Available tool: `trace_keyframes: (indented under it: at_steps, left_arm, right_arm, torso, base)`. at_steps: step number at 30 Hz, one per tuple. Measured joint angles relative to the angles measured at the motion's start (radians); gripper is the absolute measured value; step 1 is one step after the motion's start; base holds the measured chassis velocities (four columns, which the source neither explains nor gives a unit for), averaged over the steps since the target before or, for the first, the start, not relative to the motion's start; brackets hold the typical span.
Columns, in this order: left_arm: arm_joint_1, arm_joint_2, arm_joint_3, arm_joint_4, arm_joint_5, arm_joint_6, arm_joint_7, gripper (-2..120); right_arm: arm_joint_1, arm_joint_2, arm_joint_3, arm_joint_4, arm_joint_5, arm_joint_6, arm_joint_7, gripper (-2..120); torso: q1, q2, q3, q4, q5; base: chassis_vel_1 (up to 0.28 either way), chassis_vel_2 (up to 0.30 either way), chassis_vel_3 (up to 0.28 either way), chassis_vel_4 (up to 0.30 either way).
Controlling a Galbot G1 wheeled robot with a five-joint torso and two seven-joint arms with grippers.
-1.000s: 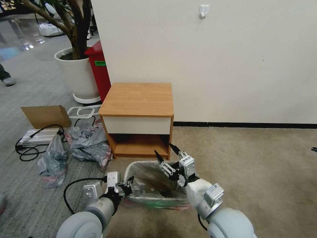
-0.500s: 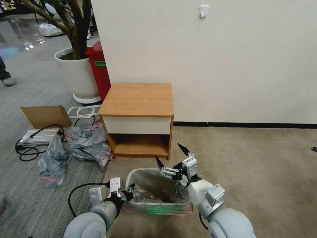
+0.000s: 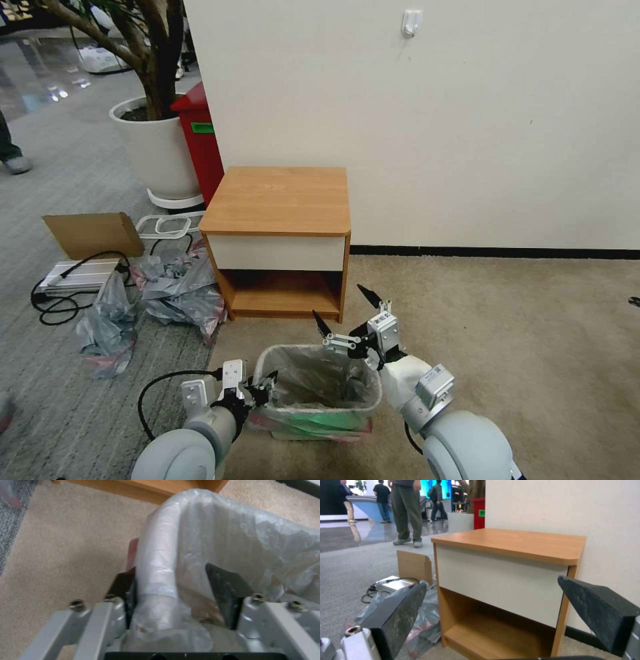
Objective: Pick up the garbage bag from the table and place it over the trash can.
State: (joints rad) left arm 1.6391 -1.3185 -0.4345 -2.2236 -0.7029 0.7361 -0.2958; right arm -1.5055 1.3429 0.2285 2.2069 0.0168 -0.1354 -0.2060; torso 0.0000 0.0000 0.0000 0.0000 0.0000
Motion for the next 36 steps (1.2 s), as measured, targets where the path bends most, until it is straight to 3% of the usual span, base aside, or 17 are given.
trace_keyframes:
  at_steps: [4, 10, 17, 19, 20, 21, 24, 25, 26, 28, 31, 36]
  left_arm:
    - [0.005, 0.005, -0.003, -0.009, 0.005, 0.000, 0.005, 75]
    - [0.012, 0.018, -0.016, -0.043, 0.035, -0.001, 0.021, 93]
    - [0.021, 0.037, -0.027, -0.055, 0.178, -0.011, 0.083, 99]
    - [0.035, 0.040, -0.036, -0.056, 0.299, -0.109, 0.137, 100]
    - [0.044, 0.039, -0.044, -0.044, 0.380, -0.211, 0.168, 100]
    - [0.044, 0.039, -0.044, -0.044, 0.380, -0.211, 0.168, 100]
    - [0.061, 0.041, -0.085, 0.024, 0.491, -0.549, 0.251, 100]
    - [0.063, 0.043, -0.097, 0.042, 0.509, -0.607, 0.269, 100]
    - [0.063, 0.043, -0.097, 0.042, 0.509, -0.607, 0.269, 100]
    - [0.071, 0.046, -0.116, 0.090, 0.528, -0.728, 0.292, 100]
    - [0.083, 0.028, -0.115, 0.122, 0.536, -0.784, 0.285, 99]
    - [0.075, 0.017, -0.111, 0.129, 0.541, -0.792, 0.260, 98]
  right_arm:
    - [0.004, 0.006, -0.004, -0.007, 0.000, -0.001, 0.000, 100]
    - [0.006, 0.013, -0.003, -0.010, 0.004, -0.001, 0.005, 100]
    - [-0.017, 0.051, -0.020, -0.012, 0.024, -0.018, 0.132, 100]
    - [-0.052, 0.091, -0.023, -0.015, 0.023, -0.036, 0.233, 100]
    - [-0.076, 0.108, -0.019, -0.025, 0.017, -0.038, 0.270, 100]
    - [-0.076, 0.108, -0.019, -0.025, 0.017, -0.038, 0.270, 100]
    - [-0.129, 0.131, 0.012, -0.081, -0.001, 0.034, 0.296, 100]
    - [-0.136, 0.134, 0.023, -0.098, -0.007, 0.063, 0.295, 100]
    - [-0.136, 0.134, 0.023, -0.098, -0.007, 0.063, 0.295, 100]
    - [-0.145, 0.144, 0.056, -0.135, -0.036, 0.123, 0.294, 100]
    - [-0.144, 0.164, 0.085, -0.146, -0.046, 0.152, 0.303, 100]
    - [-0.142, 0.182, 0.101, -0.150, -0.056, 0.163, 0.307, 100]
  torso:
    - [0.000, 0.000, 0.000, 0.0000, 0.0000]
    - [0.000, 0.000, 0.000, 0.0000, 0.0000]
    - [0.000, 0.000, 0.000, 0.0000, -0.0001]
    - [0.000, 0.000, 0.000, 0.0000, -0.0001]
    - [0.000, 0.000, 0.000, 0.0000, -0.0001]
    - [0.000, 0.000, 0.000, 0.0000, -0.0001]
    - [0.000, 0.000, 0.000, -0.0001, -0.0002]
    - [0.000, 0.000, 0.000, -0.0002, 0.0000]
    - [0.000, 0.000, 0.000, -0.0002, 0.0000]
    - [0.000, 0.000, 0.000, -0.0001, -0.0002]
    - [0.000, 0.000, 0.000, 0.0000, -0.0001]
    - [0.000, 0.000, 0.000, 0.0000, 0.0000]
  base:
    - [0.000, 0.000, 0.000, 0.000]
    - [0.000, 0.000, 0.000, 0.000]
    - [0.000, 0.000, 0.000, 0.000]
    - [0.000, 0.000, 0.000, 0.000]
    - [0.000, 0.000, 0.000, 0.000]
    - [0.000, 0.000, 0.000, 0.000]
    - [0.000, 0.000, 0.000, 0.000]
    - [0.000, 0.000, 0.000, 0.000]
    - [0.000, 0.000, 0.000, 0.000]
    - [0.000, 0.000, 0.000, 0.000]
    - [0.000, 0.000, 0.000, 0.000]
    - [0.000, 0.000, 0.000, 0.000]
